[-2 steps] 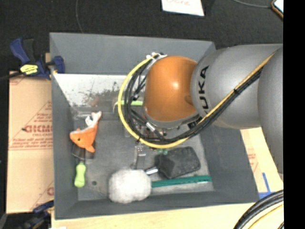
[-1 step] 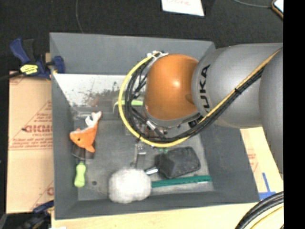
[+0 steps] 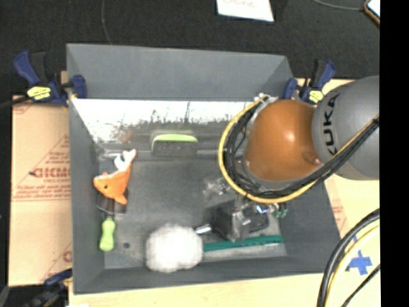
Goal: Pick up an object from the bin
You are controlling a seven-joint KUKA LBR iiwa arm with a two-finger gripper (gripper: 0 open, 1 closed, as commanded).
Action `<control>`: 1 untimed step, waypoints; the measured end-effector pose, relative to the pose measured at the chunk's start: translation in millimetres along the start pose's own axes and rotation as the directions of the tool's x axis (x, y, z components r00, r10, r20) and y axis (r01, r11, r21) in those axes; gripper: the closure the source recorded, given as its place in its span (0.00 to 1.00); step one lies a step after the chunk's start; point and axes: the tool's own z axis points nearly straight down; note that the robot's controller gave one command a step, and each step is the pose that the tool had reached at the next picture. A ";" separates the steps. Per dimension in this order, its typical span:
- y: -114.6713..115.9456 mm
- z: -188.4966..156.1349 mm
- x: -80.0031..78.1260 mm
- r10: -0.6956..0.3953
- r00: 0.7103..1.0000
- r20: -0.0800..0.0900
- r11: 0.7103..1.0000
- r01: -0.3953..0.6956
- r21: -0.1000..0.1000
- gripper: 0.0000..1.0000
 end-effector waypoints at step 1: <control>-8.3 -18.1 0.3 0.205 0.979 0.008 0.979 -0.205 -0.002 0.00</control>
Offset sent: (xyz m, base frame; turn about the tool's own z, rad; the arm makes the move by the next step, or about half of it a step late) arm -0.0425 -0.0101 -0.0217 0.1867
